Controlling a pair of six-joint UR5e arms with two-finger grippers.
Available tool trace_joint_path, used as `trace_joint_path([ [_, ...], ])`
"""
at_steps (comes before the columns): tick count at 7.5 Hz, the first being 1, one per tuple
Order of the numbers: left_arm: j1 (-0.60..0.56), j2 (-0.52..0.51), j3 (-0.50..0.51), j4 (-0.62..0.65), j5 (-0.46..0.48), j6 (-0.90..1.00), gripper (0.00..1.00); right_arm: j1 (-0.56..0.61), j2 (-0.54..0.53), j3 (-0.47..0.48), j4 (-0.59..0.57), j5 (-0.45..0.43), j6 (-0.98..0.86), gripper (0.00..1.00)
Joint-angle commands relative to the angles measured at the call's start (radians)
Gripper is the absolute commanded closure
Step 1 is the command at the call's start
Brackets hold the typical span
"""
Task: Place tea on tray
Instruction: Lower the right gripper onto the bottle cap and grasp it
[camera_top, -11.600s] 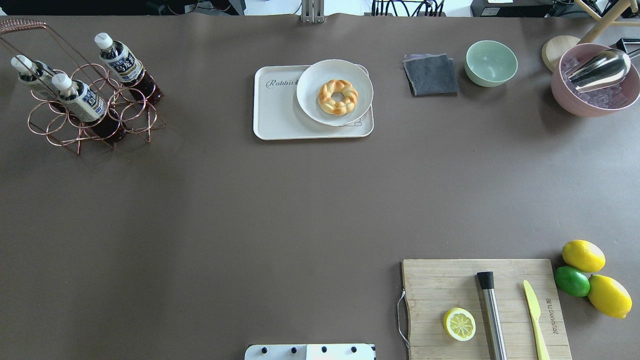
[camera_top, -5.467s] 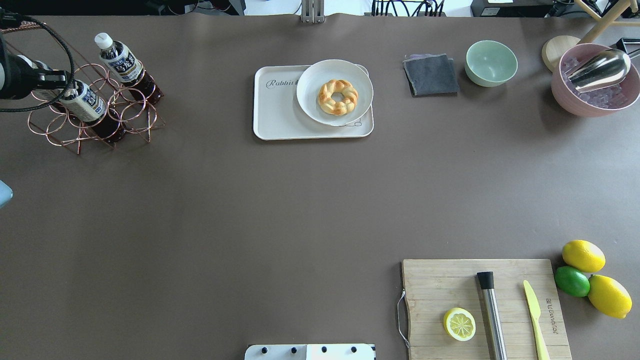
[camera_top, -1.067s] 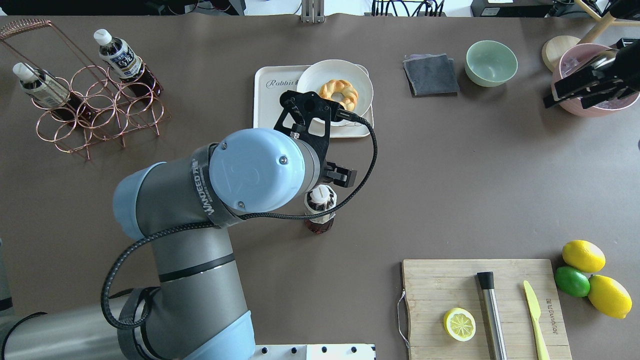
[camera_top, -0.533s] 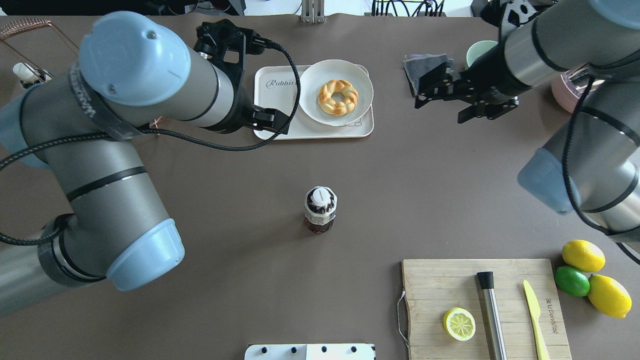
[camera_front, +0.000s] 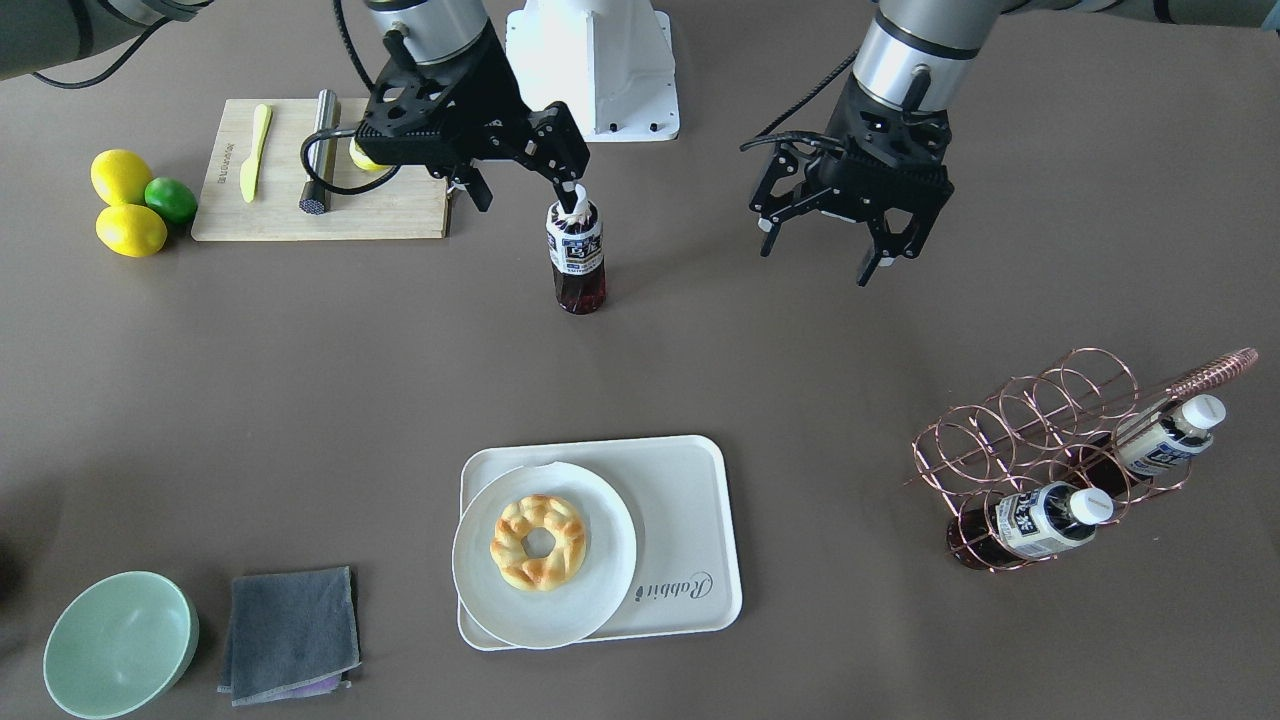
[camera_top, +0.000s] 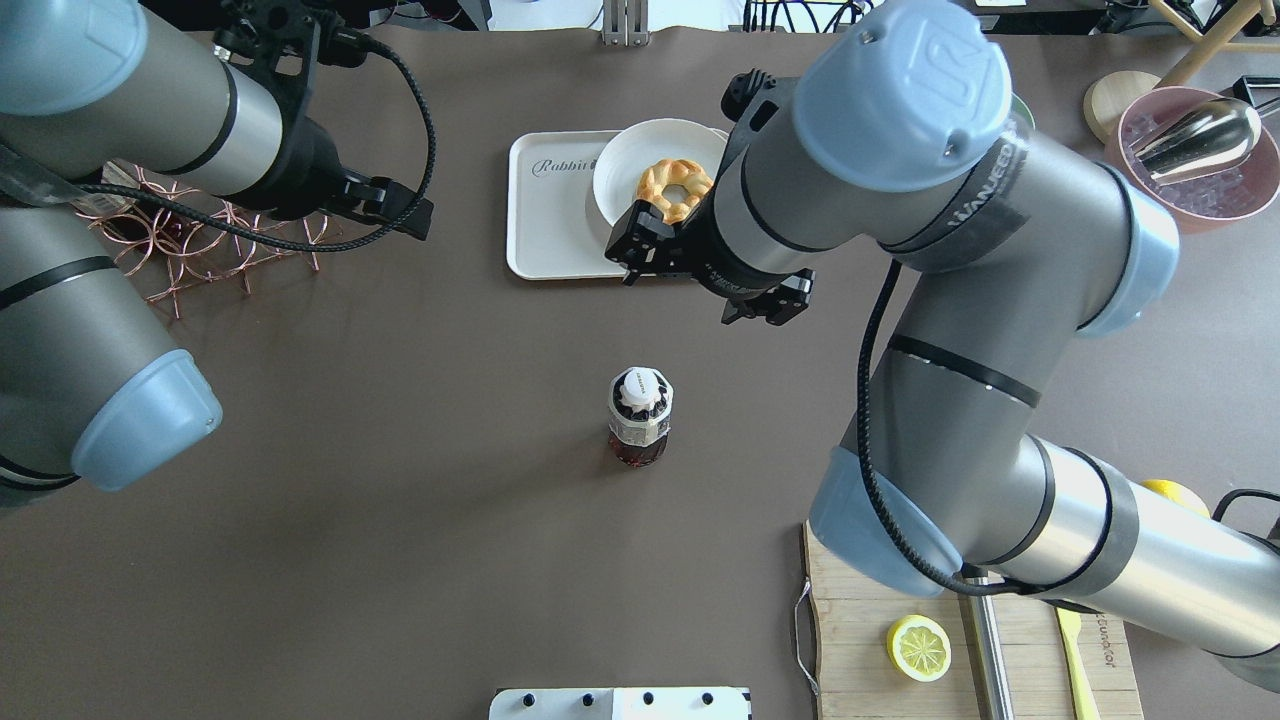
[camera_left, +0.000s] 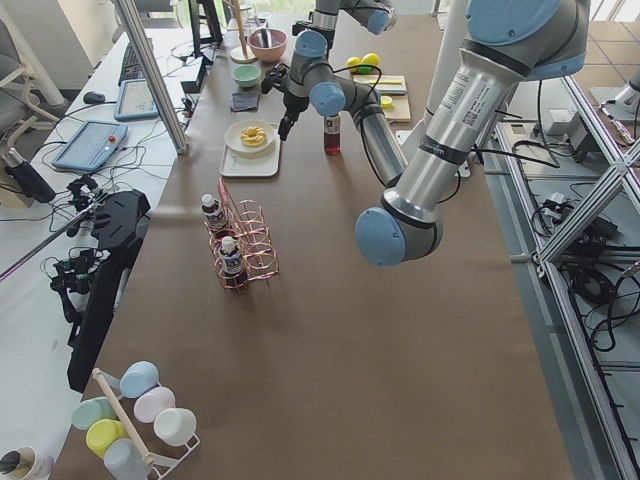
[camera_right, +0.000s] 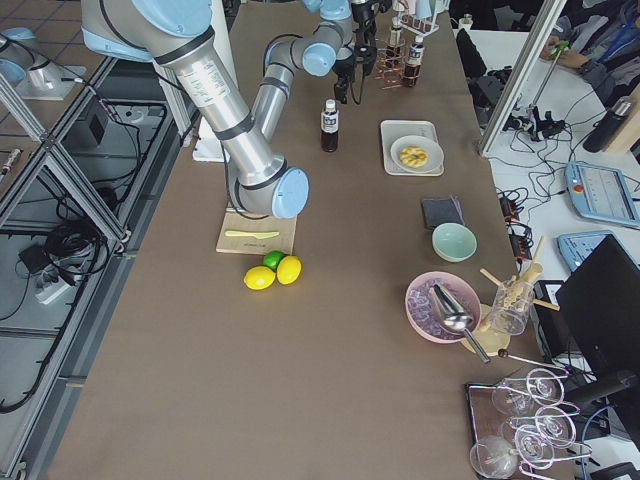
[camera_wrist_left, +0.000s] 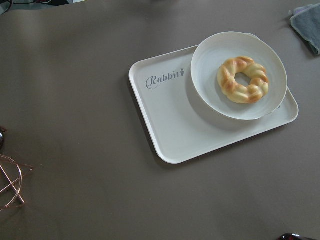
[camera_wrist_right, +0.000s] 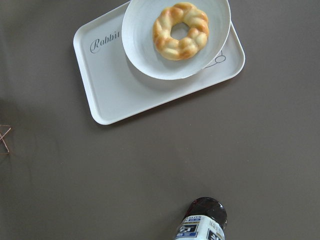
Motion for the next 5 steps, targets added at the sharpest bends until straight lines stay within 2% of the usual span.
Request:
trace_joint_path([
  [1, -0.051, 0.165, -0.004, -0.169, -0.089, 0.021, 0.03, -0.123, 0.057, -0.016, -0.100, -0.136, 0.037, 0.08],
  [4, -0.051, 0.182, -0.035, -0.184, -0.086, 0.001, 0.03, -0.177, 0.051, -0.056, -0.136, -0.162, 0.013, 0.13],
  [5, -0.051, 0.188, -0.044, -0.184, -0.086, -0.003, 0.03, -0.188, 0.057, -0.056, -0.146, -0.171, 0.013, 0.21],
])
